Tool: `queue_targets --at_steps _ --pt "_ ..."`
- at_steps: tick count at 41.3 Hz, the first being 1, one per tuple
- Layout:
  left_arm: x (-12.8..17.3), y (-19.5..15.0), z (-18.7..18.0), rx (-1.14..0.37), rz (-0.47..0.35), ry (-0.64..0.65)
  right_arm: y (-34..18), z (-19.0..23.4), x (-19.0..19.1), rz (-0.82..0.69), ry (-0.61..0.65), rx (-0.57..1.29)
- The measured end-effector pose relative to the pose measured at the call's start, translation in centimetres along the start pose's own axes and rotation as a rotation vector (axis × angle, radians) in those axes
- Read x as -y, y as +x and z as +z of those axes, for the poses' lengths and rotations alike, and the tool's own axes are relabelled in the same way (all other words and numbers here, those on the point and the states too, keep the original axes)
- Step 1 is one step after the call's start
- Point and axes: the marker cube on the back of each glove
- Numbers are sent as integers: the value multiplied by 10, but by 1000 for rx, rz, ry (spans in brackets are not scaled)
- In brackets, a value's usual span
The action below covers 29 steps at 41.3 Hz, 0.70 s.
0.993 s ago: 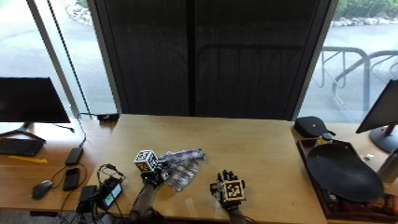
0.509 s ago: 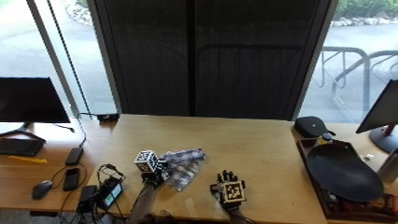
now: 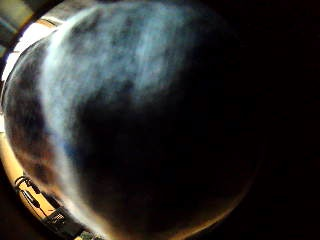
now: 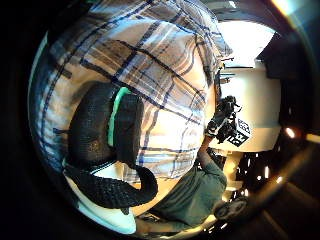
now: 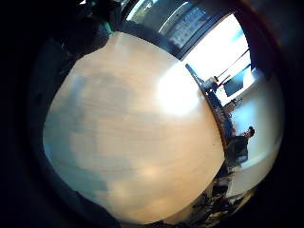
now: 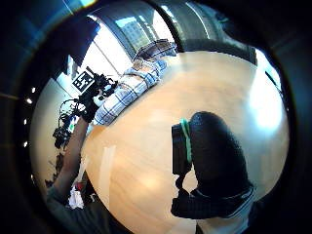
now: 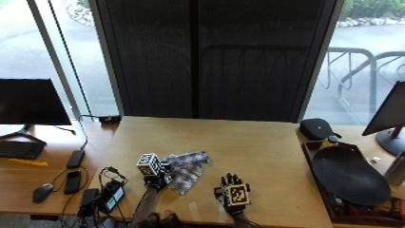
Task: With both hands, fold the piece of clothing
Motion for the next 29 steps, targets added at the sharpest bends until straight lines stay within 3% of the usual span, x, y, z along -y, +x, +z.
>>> queue_targets --at_steps 2,7,12,18,23,29 --pt "2 0 0 3 8 16 2 -3 2 1 11 -9" --pt "5 -3 0 -16 2 20 -24 -6 -1 7 -14 183" --pt "11 -5 -4 -50 56 67 0 1 -1 12 -22 -13" --pt "13 -12 -7 -45 37 68 -11 9 -5 25 -87 48" --pt "17 -11 -11 -54 88 118 5 13 18 21 55 -79" --pt "15 -8 -12 -96 101 105 -17 10 -5 25 -99 64"
